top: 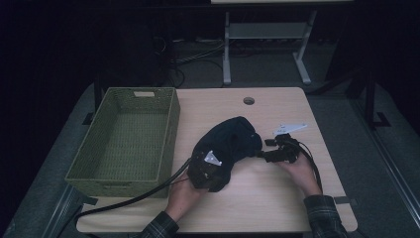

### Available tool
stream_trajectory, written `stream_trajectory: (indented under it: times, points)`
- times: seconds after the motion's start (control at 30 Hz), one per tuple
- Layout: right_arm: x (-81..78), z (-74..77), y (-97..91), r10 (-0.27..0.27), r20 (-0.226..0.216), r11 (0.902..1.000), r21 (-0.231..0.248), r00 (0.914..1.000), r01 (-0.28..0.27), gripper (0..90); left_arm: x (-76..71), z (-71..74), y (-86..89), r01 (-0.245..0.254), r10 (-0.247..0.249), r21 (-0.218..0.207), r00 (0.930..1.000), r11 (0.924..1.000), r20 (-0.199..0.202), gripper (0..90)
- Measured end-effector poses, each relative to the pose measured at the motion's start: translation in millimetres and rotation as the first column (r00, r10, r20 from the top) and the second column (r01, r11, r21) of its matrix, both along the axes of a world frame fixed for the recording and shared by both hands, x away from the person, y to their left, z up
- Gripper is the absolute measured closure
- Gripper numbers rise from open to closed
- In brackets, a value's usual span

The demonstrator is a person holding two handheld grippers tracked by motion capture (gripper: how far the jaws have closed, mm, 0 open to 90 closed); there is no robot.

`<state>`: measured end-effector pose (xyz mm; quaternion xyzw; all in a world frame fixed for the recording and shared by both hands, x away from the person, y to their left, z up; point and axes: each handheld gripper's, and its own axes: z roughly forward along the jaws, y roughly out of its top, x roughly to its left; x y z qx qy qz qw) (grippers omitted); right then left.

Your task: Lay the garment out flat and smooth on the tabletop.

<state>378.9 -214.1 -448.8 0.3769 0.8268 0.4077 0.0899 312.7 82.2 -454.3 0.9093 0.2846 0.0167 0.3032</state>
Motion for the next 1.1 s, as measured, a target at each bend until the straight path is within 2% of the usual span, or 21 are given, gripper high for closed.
stream_trajectory:
  times: [0.07,0.13,0.17,0.2,0.3,0.5,0.6,0.67,0.87,1.1]
  points:
    - [1.8,-3.3,2.1,0.004,-0.009,0.9999,-0.013,0.9999,-0.004,37.6,0.0,0.0,0.0,0.0,0.0,0.0,1.0,1.0,0.0,90.0]
    - [2.3,-5.7,3.6,0.027,-0.02,0.9995,-0.012,0.9994,-0.027,54.2,0.0,-0.1,0.0,0.0,0.0,-0.001,1.0,1.0,0.0,90.0]
    - [2.1,-5.7,4.2,0.027,-0.011,0.9995,-0.018,0.9996,-0.027,59.4,0.0,0.0,-0.1,0.0,0.0,0.0,1.0,1.0,0.0,90.0]
    - [1.4,-4.9,4.6,0.028,-0.007,0.9993,-0.026,0.9996,-0.028,69.3,0.0,0.0,-0.1,0.0,0.0,0.0,1.0,1.0,0.0,90.0]
    - [-0.2,-0.5,2.8,0.029,0.012,0.9994,-0.018,0.9995,-0.029,81.1,0.0,0.0,-0.1,0.0,0.0,0.0,1.0,1.0,0.0,90.0]
    - [-2.2,13.7,0.8,0.013,0.012,0.9998,-0.013,0.9998,-0.013,83.6,-0.1,0.0,-0.1,-0.002,0.002,0.0,1.0,1.0,0.0,90.0]
    - [-1.2,29.6,1.6,0.012,0.041,0.9997,-0.02,0.9991,-0.011,83.7,0.5,0.0,0.2,0.001,-0.001,0.003,1.0,1.0,0.007,90.0]
    - [0.8,40.7,2.6,0.005,0.068,0.9992,-0.04,0.9977,-0.003,83.8,-0.1,-0.6,-0.7,-0.013,0.013,-0.013,0.9999,0.9998,0.002,90.0]
    - [10.6,69.8,4.9,-0.01,0.114,0.9983,-0.055,0.9934,0.016,83.9,0.3,-0.6,-0.4,-0.012,0.012,-0.013,0.9999,0.9998,-0.001,90.0]
    - [30.2,86.9,10.0,-0.026,0.13,0.9971,-0.068,0.9911,0.036,83.9,0.6,-0.5,-0.4,-0.013,0.013,-0.015,0.9999,0.9998,-0.009,90.0]
